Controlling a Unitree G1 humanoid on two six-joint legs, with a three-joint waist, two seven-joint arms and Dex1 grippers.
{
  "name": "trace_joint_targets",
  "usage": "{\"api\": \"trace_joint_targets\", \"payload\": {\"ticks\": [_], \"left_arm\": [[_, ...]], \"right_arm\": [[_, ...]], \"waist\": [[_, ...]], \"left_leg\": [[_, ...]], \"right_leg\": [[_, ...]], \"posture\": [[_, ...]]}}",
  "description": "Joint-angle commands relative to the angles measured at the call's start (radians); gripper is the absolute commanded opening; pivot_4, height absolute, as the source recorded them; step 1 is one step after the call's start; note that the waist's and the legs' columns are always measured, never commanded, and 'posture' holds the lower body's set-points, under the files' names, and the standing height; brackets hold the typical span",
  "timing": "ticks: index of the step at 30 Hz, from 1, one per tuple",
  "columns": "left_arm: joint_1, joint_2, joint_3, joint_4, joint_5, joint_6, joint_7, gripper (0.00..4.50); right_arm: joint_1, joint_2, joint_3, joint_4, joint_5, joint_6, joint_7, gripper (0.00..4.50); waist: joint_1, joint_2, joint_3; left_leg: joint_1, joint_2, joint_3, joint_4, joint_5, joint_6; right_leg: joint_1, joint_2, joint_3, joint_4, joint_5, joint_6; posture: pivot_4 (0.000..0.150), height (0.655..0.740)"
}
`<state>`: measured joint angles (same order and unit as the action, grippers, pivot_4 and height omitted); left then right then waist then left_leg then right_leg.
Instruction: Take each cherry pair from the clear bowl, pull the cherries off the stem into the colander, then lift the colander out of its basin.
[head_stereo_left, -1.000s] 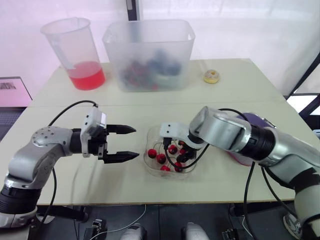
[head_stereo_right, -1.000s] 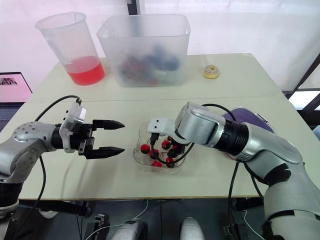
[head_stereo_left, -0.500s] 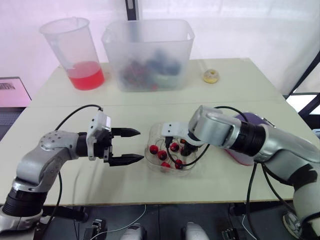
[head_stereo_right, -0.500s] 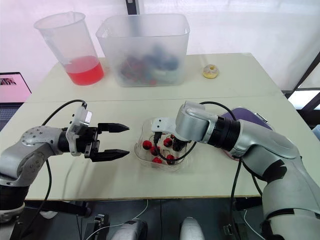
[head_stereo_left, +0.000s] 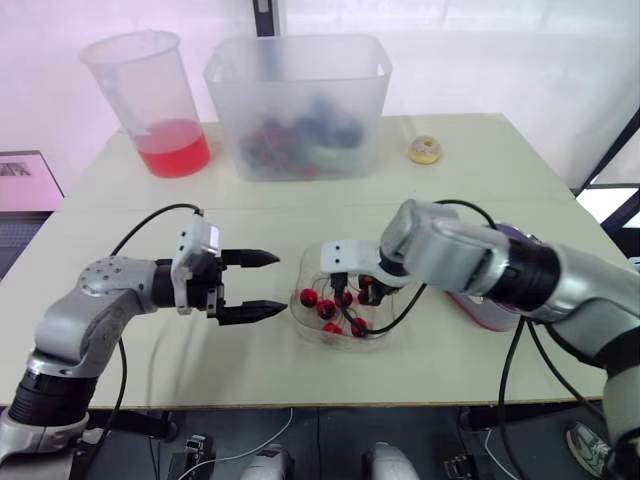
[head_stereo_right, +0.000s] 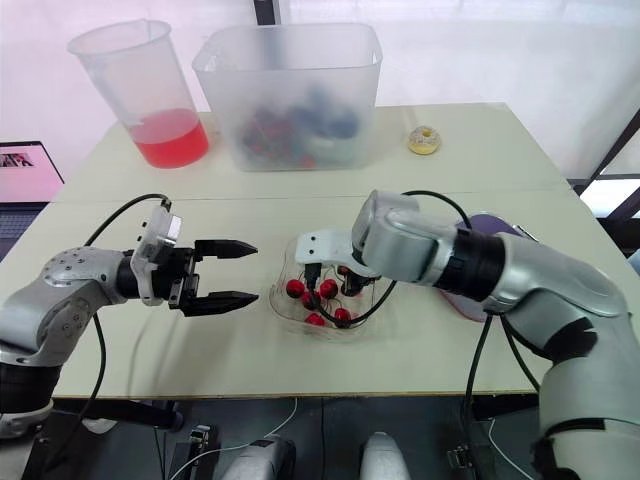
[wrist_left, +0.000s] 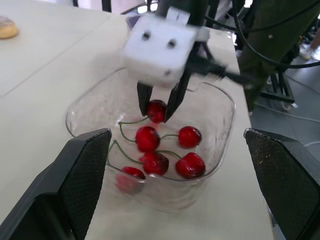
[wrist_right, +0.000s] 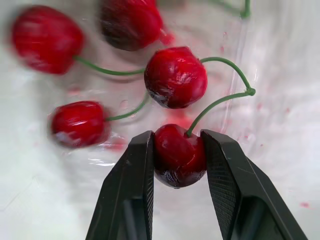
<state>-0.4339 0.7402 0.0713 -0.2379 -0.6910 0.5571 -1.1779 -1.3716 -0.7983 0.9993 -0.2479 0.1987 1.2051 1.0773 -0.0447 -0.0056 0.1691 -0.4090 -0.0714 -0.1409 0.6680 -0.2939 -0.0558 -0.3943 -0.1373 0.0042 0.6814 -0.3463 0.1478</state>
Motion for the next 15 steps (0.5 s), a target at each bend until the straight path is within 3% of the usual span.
{"api": "trace_joint_targets", "payload": {"ticks": [1,8,11,15], "left_arm": [[-0.040,0.005,0.073,-0.014,-0.077,0.035,0.019,4.50],[-0.086,-0.019,0.067,0.020,-0.122,0.109,0.061,4.50],[-0.149,-0.070,0.111,0.058,-0.226,0.203,0.125,4.50],[-0.264,-0.136,0.163,0.161,-0.240,0.221,0.259,4.50]], "right_arm": [[0.010,-0.046,-0.094,-0.074,-0.020,-0.022,0.006,1.47],[0.107,-0.023,-0.259,-0.120,-0.046,-0.131,-0.052,1.47],[0.168,-0.038,-0.308,-0.130,-0.179,-0.397,-0.155,1.47],[0.224,-0.033,-0.447,-0.207,-0.193,-0.504,-0.175,1.47]], "waist": [[-0.001,0.000,0.000],[-0.007,0.000,0.000],[-0.001,-0.001,0.000],[0.001,-0.002,0.000]], "left_leg": [[0.000,0.000,0.000,0.000,0.000,0.000],[0.000,0.000,0.001,0.000,0.000,0.000],[0.000,0.000,0.001,0.000,0.000,0.000],[0.000,-0.001,0.000,0.001,0.000,0.000]], "right_leg": [[0.001,0.000,0.000,0.000,0.000,0.000],[0.000,0.001,0.000,0.001,0.000,0.000],[0.000,0.001,0.000,0.001,0.000,0.000],[0.001,0.000,0.000,0.001,0.000,0.000]], "posture": [[0.150,0.7400],[0.150,0.7400],[0.150,0.7400],[0.150,0.7400]]}}
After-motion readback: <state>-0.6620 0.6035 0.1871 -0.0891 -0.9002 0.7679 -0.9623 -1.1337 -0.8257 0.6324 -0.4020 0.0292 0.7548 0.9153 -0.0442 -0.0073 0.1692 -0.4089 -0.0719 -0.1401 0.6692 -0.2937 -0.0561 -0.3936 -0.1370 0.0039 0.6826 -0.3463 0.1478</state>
